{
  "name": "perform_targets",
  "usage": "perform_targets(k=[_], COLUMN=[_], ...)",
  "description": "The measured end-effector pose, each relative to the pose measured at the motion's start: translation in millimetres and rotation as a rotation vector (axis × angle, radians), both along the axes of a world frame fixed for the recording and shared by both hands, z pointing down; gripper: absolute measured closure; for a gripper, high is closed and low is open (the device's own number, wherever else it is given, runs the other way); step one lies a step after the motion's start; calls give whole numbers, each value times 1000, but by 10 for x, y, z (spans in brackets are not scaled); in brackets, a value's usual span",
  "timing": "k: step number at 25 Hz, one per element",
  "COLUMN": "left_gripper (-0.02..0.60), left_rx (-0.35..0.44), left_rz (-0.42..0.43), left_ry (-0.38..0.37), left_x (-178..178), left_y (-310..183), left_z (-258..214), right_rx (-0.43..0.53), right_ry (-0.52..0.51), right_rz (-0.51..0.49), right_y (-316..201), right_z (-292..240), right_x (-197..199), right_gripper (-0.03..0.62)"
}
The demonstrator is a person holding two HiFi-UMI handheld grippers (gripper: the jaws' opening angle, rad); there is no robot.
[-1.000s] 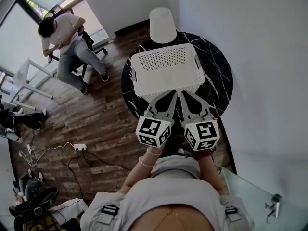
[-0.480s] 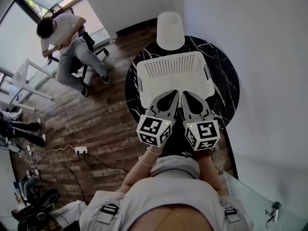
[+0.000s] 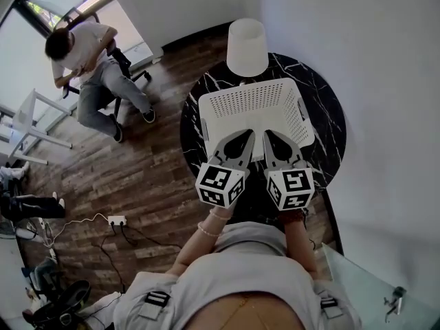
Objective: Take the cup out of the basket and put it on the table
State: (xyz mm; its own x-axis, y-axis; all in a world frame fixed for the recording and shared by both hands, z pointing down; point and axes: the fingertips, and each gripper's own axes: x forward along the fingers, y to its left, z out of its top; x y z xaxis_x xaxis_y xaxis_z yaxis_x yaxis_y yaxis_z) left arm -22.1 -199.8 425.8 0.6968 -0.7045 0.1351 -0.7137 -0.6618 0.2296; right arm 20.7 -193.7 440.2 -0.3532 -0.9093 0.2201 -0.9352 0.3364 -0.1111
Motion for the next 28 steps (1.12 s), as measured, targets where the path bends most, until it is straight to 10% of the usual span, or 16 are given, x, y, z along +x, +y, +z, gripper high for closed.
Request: perform_targets(k=[28], left_gripper=[577], left_rx=[-117], left_rz=[10], left_ry=[-37], left_x=[-81], left_y=[-715], left_z=[478], right_rx=[-157], right_ry=[56], right_rz=[6], right_y=[-747], right_z=[515], right_x=[27], right_gripper=[582])
